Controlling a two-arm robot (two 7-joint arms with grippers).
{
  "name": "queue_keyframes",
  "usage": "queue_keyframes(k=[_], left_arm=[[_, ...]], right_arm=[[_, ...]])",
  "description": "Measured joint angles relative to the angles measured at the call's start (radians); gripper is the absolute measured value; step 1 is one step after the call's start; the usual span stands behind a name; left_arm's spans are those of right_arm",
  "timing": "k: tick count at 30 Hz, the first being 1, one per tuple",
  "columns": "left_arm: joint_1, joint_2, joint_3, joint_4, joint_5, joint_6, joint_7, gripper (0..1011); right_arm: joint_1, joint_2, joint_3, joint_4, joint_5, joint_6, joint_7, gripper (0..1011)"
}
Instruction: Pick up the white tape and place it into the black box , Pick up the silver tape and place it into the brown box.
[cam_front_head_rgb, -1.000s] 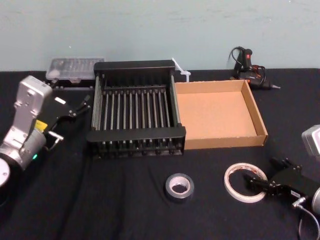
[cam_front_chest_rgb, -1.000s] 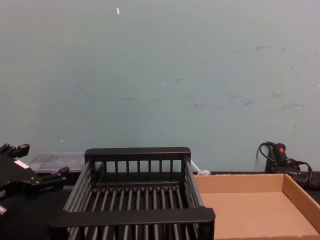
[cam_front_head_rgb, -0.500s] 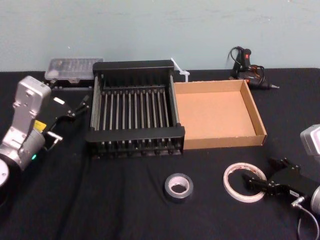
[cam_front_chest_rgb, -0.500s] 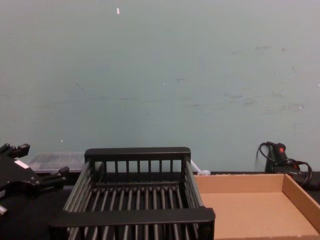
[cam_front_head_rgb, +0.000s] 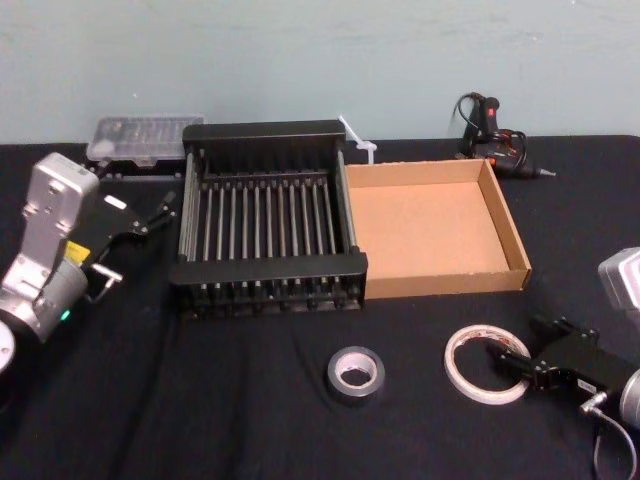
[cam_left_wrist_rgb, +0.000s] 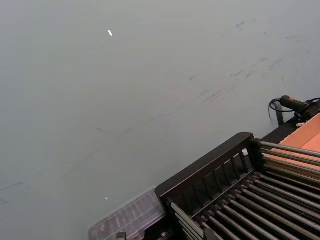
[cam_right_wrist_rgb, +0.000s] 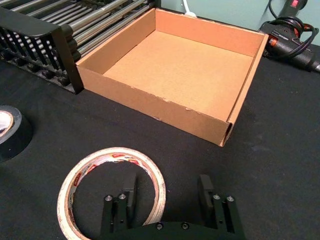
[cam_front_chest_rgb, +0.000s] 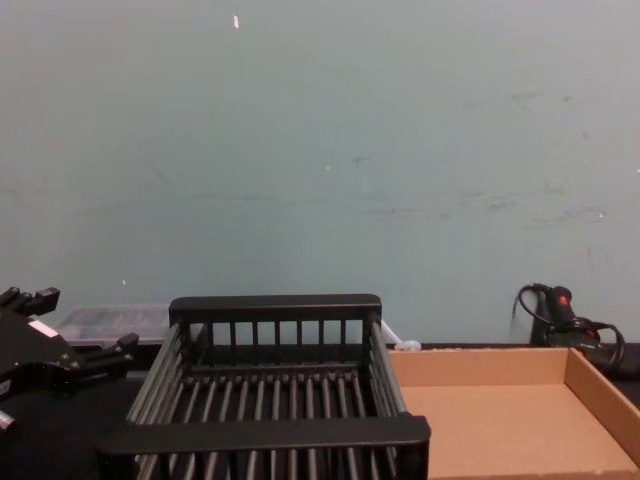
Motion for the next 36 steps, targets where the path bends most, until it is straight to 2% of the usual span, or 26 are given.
queue_keyframes(k=[11, 13, 18, 19, 22, 36], left_arm=[[0.0, 0.0, 0.0, 0.0, 0.0, 0.0, 0.0, 1001], [0.0, 0.0, 0.0, 0.0, 0.0, 0.0, 0.0, 1002], [0.0, 0.0, 0.0, 0.0, 0.0, 0.0, 0.0, 1001], [0.0, 0.0, 0.0, 0.0, 0.0, 0.0, 0.0, 1001], [0.0, 0.0, 0.0, 0.0, 0.0, 0.0, 0.0, 1001], [0.0, 0.0, 0.0, 0.0, 0.0, 0.0, 0.0, 1001]], right_arm=[[0.0, 0.0, 0.0, 0.0, 0.0, 0.0, -0.001, 473], [0.0, 0.0, 0.0, 0.0, 0.001, 0.0, -0.001, 364], [0.0, 0.0, 0.0, 0.0, 0.001, 0.0, -0.001, 268], [0.0, 0.0, 0.0, 0.0, 0.001, 0.0, -0.001, 204], [0.0, 0.0, 0.0, 0.0, 0.001, 0.0, -0.001, 114], [0.0, 0.0, 0.0, 0.0, 0.001, 0.0, -0.001, 94]])
